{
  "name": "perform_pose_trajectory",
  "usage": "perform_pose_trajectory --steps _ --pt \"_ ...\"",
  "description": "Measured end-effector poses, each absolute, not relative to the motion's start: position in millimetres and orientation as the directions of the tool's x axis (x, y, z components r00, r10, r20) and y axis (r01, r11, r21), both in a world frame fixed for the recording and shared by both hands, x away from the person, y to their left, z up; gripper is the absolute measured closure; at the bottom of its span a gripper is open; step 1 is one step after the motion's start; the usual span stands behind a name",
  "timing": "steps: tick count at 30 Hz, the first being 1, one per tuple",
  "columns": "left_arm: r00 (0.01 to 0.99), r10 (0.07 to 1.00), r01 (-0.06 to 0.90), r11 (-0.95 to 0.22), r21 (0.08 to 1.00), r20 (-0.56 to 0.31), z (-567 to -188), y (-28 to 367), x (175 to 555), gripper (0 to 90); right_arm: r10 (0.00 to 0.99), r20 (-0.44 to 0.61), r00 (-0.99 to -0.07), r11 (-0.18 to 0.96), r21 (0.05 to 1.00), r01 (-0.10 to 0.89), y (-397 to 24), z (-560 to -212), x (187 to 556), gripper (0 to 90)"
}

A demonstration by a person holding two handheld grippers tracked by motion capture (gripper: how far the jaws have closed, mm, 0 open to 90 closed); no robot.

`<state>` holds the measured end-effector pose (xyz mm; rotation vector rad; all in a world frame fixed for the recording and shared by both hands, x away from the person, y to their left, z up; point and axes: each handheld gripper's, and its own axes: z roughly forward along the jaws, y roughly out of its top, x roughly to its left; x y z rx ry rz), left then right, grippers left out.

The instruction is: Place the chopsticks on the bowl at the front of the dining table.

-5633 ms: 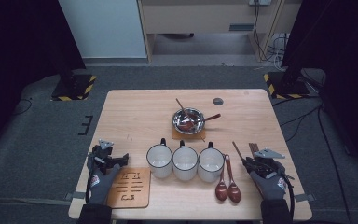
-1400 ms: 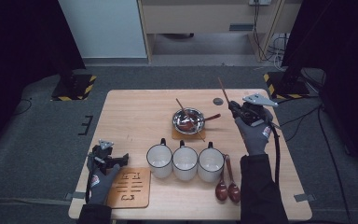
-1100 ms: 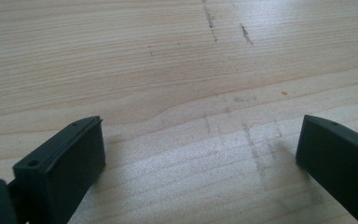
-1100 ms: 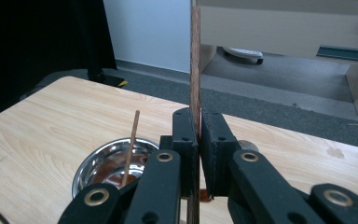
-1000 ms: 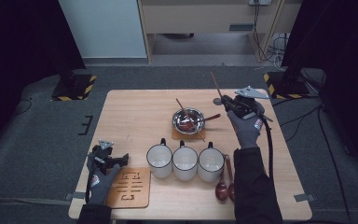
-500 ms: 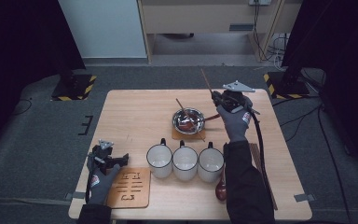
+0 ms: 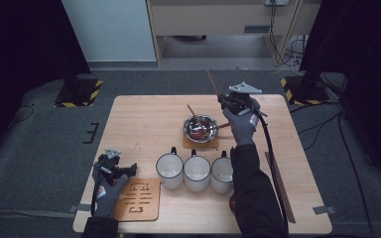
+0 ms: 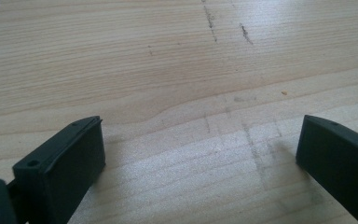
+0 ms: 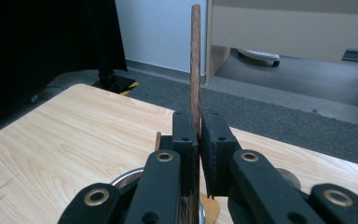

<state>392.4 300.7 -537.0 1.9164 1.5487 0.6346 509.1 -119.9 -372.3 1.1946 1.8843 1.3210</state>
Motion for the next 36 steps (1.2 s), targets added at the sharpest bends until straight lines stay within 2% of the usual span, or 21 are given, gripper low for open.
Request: perform_pose_trajectory --steps 12,36 --pt "0.210 0.978 0.698 -0.151 0.700 0.002 -537 301 392 0.0 0.876 0.051 -0.480 0.145 0.921 0.361 -106 -379 520 84.7" --pt "0.210 0.978 0.698 -0.151 0.700 0.002 -537 301 392 0.0 0.862 0.078 -0.501 0.162 0.893 0.419 -94 -416 545 84.7"
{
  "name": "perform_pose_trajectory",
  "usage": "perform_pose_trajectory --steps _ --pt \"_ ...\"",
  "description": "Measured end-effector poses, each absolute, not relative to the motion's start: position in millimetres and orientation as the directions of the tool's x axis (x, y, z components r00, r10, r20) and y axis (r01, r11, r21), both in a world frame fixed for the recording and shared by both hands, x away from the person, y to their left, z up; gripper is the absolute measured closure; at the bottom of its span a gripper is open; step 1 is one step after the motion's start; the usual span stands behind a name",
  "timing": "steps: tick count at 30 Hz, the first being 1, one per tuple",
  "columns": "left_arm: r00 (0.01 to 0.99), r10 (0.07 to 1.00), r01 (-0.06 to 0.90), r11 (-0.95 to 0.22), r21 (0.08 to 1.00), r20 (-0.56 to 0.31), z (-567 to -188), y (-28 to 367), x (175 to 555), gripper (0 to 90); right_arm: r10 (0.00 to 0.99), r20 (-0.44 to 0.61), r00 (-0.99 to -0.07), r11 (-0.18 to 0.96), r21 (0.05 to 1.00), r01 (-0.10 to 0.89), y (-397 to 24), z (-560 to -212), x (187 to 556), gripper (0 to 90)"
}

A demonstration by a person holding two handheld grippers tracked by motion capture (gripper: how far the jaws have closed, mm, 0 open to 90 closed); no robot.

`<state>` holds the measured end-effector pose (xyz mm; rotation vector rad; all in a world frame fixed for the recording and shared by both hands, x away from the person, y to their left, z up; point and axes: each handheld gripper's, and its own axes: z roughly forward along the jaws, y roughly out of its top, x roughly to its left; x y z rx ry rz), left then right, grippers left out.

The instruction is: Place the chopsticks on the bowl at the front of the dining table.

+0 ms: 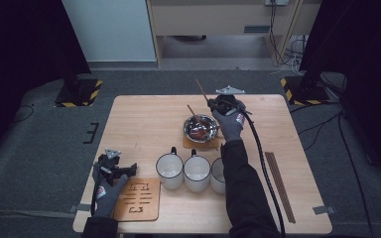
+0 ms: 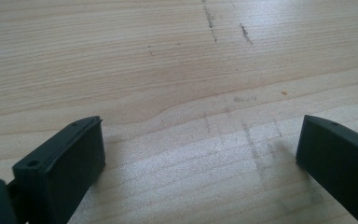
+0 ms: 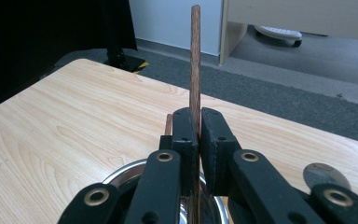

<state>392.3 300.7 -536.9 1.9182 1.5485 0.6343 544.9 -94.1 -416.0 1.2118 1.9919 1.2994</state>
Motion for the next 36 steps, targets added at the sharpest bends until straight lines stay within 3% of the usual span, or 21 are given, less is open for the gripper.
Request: perform_pose_trajectory --steps 36 --pt "0.210 0.978 0.698 -0.152 0.700 0.002 -537 301 392 0.0 0.857 0.106 -0.504 0.204 0.828 0.522 -77 -470 556 84.7"
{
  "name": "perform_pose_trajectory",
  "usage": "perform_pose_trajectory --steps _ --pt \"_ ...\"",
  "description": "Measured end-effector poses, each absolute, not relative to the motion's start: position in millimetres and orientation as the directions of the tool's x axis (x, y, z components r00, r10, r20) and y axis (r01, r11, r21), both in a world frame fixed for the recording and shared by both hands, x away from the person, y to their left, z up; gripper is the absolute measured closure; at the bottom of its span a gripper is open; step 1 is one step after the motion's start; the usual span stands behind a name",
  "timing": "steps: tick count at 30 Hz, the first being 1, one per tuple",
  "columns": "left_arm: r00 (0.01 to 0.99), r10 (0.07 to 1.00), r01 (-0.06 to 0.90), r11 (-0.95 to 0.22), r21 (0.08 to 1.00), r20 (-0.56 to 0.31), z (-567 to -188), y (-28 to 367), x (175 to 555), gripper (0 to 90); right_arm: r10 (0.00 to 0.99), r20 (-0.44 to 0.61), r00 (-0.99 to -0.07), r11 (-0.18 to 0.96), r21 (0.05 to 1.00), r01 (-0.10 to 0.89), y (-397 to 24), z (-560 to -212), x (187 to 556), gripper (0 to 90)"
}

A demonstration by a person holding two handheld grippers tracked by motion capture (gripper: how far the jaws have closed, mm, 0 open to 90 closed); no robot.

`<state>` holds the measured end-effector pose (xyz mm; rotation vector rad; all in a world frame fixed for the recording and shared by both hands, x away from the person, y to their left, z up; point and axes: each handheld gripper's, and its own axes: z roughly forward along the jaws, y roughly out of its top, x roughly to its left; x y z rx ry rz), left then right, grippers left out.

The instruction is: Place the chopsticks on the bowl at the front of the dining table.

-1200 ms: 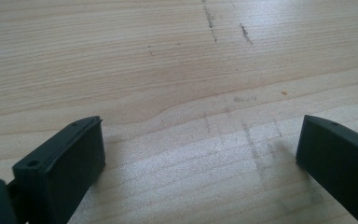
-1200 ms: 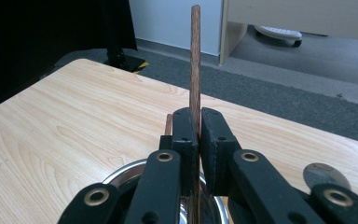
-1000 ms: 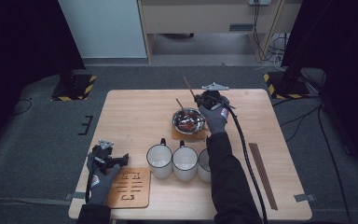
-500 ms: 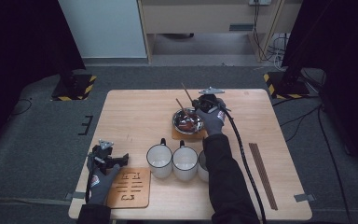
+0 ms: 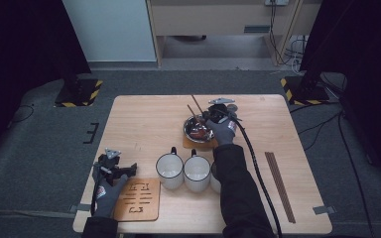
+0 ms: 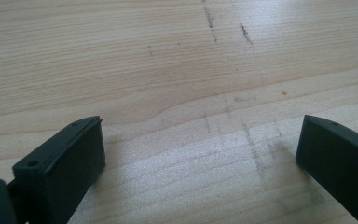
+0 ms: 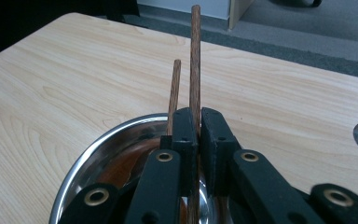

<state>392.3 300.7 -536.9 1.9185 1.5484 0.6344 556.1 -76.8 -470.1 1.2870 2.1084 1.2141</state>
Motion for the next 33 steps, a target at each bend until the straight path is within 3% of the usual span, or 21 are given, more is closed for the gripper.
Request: perform_pose_trajectory --steps 33 --pt "0.210 0.978 0.698 -0.151 0.700 0.002 -537 301 392 0.0 0.864 0.083 -0.497 0.257 0.776 0.576 -68 -485 559 83.6"
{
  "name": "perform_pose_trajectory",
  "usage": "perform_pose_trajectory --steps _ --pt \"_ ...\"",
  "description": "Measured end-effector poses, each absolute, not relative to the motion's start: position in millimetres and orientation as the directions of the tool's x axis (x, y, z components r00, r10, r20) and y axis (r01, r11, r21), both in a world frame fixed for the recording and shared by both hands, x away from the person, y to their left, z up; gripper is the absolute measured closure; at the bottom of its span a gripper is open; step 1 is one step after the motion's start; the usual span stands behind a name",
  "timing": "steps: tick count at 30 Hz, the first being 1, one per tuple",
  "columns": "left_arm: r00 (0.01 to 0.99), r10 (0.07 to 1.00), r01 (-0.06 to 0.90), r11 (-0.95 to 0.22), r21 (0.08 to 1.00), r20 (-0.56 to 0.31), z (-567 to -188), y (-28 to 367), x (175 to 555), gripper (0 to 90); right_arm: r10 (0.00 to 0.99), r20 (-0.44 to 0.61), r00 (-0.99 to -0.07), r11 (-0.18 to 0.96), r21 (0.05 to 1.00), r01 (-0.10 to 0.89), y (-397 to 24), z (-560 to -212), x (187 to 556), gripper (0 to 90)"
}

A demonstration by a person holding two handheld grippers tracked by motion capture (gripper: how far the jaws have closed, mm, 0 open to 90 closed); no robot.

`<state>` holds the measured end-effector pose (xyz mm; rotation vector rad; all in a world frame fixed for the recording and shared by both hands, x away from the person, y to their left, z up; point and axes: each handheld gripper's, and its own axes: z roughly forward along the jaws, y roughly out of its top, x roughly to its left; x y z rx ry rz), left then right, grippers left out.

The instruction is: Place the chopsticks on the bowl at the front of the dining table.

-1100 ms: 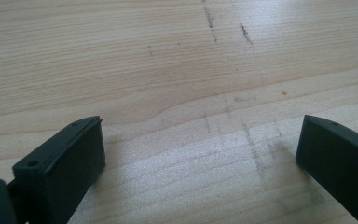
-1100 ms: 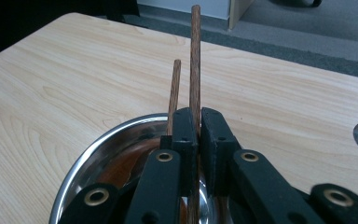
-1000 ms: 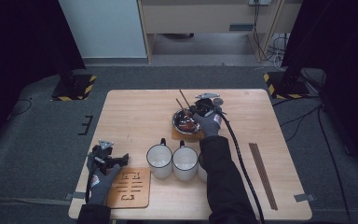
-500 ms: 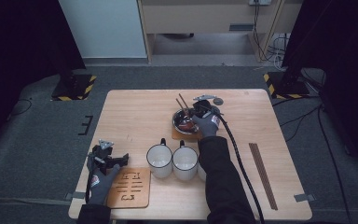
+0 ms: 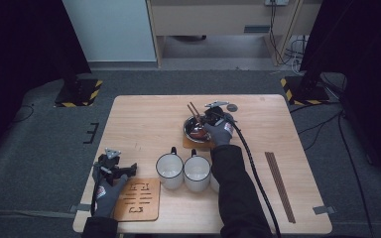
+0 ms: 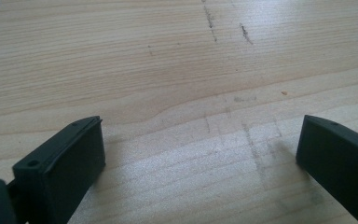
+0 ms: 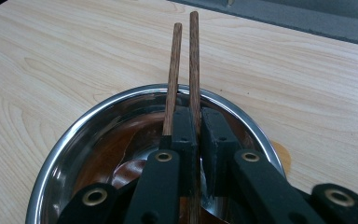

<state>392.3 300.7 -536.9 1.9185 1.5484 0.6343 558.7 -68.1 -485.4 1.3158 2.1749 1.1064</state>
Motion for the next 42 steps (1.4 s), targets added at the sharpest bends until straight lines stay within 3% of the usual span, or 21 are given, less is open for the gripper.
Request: perform_pose_trajectory --steps 7,35,42 --pt "0.210 0.978 0.698 -0.152 0.700 0.002 -536.9 300.7 392.4 0.0 0.859 0.075 -0.506 0.265 0.781 0.566 -69.7 -481.6 557.2 80.2" --pt "0.210 0.978 0.698 -0.152 0.700 0.002 -536.9 300.7 392.3 0.0 0.857 0.055 -0.512 0.290 0.770 0.568 -69.2 -483.6 556.9 85.0" --pt "0.210 0.978 0.698 -0.151 0.700 0.002 -536.9 300.7 392.3 0.0 0.841 0.050 -0.539 0.292 0.797 0.529 -68.8 -476.9 552.7 70.9"
